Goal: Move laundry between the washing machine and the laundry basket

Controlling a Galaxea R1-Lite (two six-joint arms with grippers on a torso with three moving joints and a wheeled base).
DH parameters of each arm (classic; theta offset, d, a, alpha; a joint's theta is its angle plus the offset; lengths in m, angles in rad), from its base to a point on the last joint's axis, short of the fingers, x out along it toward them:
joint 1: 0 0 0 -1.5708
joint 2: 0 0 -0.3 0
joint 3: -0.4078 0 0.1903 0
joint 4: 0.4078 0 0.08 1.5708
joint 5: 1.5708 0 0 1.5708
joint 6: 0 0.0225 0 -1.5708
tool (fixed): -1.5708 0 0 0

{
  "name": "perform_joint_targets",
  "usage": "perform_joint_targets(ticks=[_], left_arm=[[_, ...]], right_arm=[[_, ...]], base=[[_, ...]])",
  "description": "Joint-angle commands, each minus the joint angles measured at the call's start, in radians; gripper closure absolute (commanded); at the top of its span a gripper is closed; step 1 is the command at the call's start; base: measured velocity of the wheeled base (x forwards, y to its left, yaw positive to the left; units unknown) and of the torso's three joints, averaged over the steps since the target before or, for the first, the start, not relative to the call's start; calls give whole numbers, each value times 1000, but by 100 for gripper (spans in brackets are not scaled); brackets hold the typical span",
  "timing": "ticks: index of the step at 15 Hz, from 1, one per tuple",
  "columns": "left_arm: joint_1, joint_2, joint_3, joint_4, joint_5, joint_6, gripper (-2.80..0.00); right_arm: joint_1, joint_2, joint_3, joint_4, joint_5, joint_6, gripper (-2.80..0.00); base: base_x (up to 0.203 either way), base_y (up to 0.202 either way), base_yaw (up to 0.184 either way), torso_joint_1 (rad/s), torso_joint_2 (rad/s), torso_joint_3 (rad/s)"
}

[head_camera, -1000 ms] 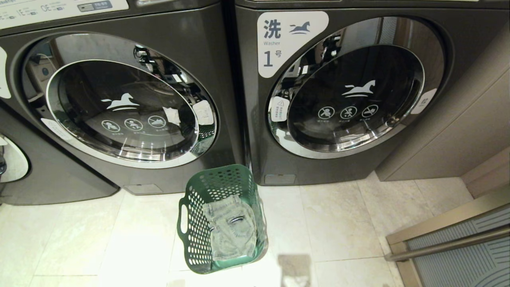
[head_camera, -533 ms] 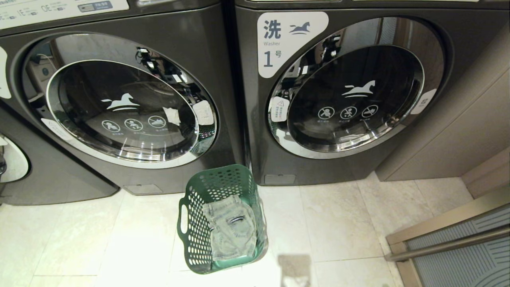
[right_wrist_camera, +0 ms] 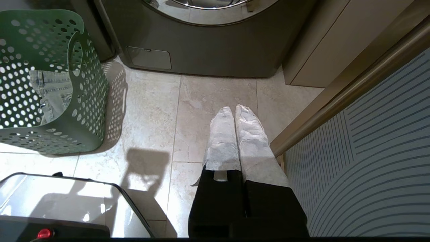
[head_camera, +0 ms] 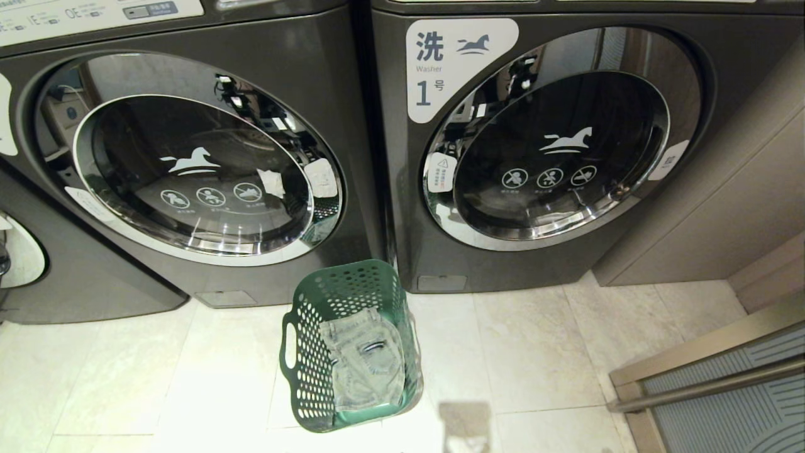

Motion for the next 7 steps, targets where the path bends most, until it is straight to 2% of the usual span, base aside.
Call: perform_joint_targets(ticks=[1, 7], left_arm=[[0, 3, 0, 0, 0, 2, 0], [0, 3, 0, -1, 2, -9, 0]], right_arm=[[-1, 2, 0, 0, 2, 0, 0], [0, 2, 0, 0, -1, 1, 0]], base=[[0, 0, 0, 0, 0, 0], [0, 0, 0, 0, 0, 0]])
